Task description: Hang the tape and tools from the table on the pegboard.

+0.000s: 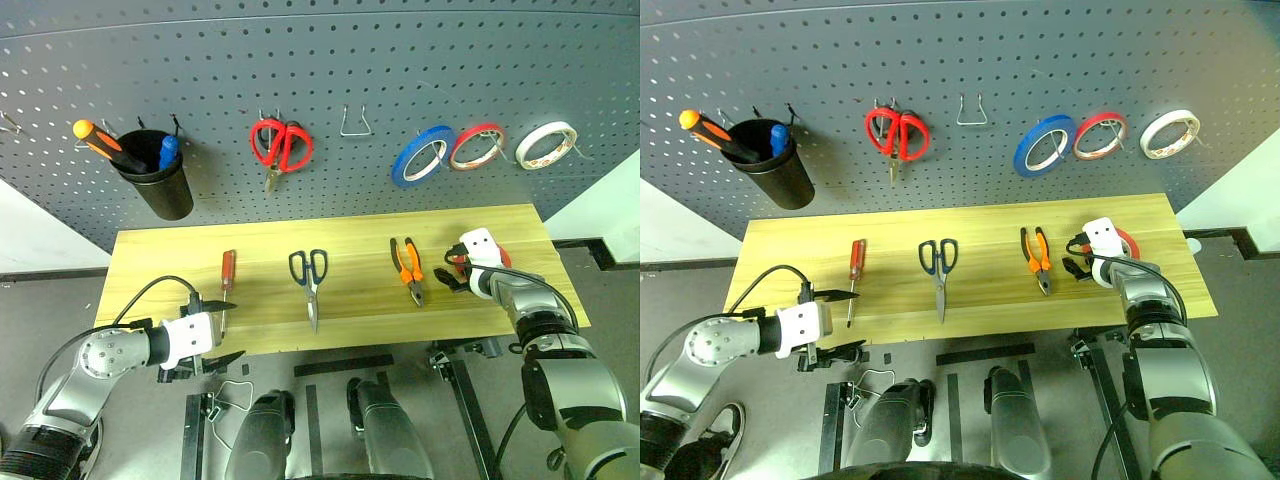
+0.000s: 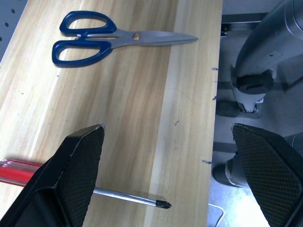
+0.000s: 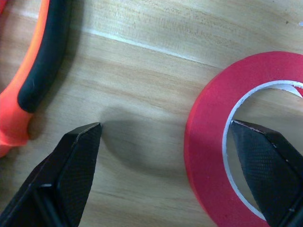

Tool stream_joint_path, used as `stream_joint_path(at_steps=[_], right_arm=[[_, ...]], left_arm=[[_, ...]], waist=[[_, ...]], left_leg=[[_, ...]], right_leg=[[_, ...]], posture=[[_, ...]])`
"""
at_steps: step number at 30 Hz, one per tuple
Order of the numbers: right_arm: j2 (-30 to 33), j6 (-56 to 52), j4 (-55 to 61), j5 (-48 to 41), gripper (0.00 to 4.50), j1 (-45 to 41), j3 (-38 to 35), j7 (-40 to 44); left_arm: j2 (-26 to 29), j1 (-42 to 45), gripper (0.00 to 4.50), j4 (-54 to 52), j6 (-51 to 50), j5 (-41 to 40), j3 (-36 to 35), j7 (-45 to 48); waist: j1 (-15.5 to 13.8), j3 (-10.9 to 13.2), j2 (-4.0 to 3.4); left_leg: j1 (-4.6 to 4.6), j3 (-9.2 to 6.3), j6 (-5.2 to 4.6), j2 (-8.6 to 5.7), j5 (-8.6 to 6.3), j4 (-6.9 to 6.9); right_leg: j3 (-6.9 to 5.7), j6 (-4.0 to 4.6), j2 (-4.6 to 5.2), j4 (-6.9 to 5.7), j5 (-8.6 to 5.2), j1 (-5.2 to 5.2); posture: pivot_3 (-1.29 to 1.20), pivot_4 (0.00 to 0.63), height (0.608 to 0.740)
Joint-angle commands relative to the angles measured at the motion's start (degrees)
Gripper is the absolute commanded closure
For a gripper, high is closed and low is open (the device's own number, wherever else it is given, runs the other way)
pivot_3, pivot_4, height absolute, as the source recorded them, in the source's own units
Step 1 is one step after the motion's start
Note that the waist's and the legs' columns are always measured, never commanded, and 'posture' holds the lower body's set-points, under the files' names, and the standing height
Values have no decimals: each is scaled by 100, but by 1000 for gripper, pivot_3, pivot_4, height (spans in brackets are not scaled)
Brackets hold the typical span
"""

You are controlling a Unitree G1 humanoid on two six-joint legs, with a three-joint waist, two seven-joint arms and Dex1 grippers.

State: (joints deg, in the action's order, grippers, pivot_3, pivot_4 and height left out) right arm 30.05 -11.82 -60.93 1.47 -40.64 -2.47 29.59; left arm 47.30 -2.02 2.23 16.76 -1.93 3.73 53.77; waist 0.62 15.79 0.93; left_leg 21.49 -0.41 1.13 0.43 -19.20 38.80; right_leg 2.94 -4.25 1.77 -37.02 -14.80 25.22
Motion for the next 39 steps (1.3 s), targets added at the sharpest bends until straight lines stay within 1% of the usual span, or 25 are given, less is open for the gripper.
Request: stream_joint_path(at_steps=[1, 8, 9, 11, 15, 16, 17, 20, 22, 23, 26, 29, 33, 36, 39], right_arm=[[-112, 5, -143, 22, 1224, 100, 16, -62], [-167, 97, -123, 29, 3541, 50, 4, -123], [-171, 109, -123, 30, 3767, 43, 3, -132], [-159, 109, -65, 21, 3794, 67, -4, -132], [-136, 103, 80, -58, 3794, 157, -87, -164], [-129, 79, 320, -137, 3794, 289, -169, -187], [-127, 54, 580, -203, 3794, 433, -237, -205], [-130, -153, 2045, -473, 3794, 1220, -449, -127], [-137, -336, 2946, -634, 3794, 1757, -539, -42], [-122, -427, 3319, -649, 3794, 2016, -546, -50], [-103, -615, 4153, -789, 3794, 2580, -663, -63], [-52, -664, 5031, -997, 3794, 3086, -932, -92], [-51, -530, 6193, -1373, 3794, 3692, -1399, -57], [-119, -393, 6898, -1627, 3795, 3990, -1854, -183], [-283, -246, 7543, -1920, 3795, 4140, -2267, -365]], left_arm=[[148, -82, 0, -186, 23, -154, -214, 71], [186, -29, 0, -149, 30, -136, -280, 134], [177, -5, 0, -126, 33, -126, -270, 135], [159, 32, 0, -102, 41, -114, -250, 137], [103, 136, 0, -17, 83, -77, -196, 120], [73, 189, 0, 6, 102, -89, -178, 123], [43, 232, 0, 27, 126, -100, -164, 124], [-28, 363, 0, 99, 154, -122, -155, 122], [-84, 449, 0, 199, 186, -97, -117, 129], [-105, 492, 0, 271, 217, -72, -87, 139], [-209, 661, 0, 533, 321, 25, 29, 136], [-338, 910, 0, 793, 417, 71, 137, 148], [-470, 1310, 0, 1242, 631, 141, 271, 164], [-589, 1556, 0, 1512, 801, 167, 345, 169], [-681, 1708, 0, 1702, 957, 134, 389, 184]], waist=[[-5, 0, -1], [-22, 1, -1], [-22, 1, -1], [-23, 1, -1], [-23, 0, -1], [-27, 0, -1], [-46, 0, -1], [-143, -2, -5], [-160, -4, -8], [-164, -4, -8], [-204, -5, -8], [-280, -9, -10], [-303, -15, -13], [-298, -16, -13], [-280, -19, -11]], left_leg=[[0, 0, 0, 0, 0, -2], [1, 4, 1, -2, 0, -9], [1, 6, 1, -3, 0, -9], [1, 13, 3, -5, 2, -16], [1, 14, 7, -6, 4, -31], [0, 14, 11, -6, 6, -42], [0, 14, 18, -6, 11, -57], [12, 12, 22, 6, 13, -81], [49, 5, 23, 8, 13, -84], [86, 4, 27, 7, 16, -79], [129, 14, 55, -5, 33, -62], [133, 18, 53, -8, 32, -51], [129, 16, 46, -13, 32, -39], [131, 13, 44, -12, 30, 9], [125, 13, 41, -15, 32, 40]], right_leg=[[-8, 1, 7, 1, 0, 0], [-40, 2, 35, 9, 0, -1], [-51, 2, 46, 10, 0, -1], [-72, 2, 65, 13, 0, -1], [-84, 2, 73, 27, 1, -1], [-86, 2, 74, 34, 1, -1], [-93, 2, 77, 44, 2, -1], [-141, 2, 84, 70, 2, 5], [-162, 2, 86, 76, 2, 31], [-166, 1, 87, 76, 2, 63], [-173, -2, 100, 68, 4, 111], [-183, -7, 102, 66, 7, 112], [-188, -11, 98, 45, 13, 110], [-193, -11, 91, 2, 13, 107], [-192, -16, 92, -14, 23, 92]], posture=[[229, 314, 740], [234, 310, 740], [233, 309, 740], [230, 304, 740], [224, 299, 740], [221, 293, 740], [221, 289, 740], [215, 275, 740], [205, 271, 740], [203, 269, 740], [188, 248, 740], [165, 226, 740], [141, 212, 740], [124, 204, 740], [116, 201, 740]])
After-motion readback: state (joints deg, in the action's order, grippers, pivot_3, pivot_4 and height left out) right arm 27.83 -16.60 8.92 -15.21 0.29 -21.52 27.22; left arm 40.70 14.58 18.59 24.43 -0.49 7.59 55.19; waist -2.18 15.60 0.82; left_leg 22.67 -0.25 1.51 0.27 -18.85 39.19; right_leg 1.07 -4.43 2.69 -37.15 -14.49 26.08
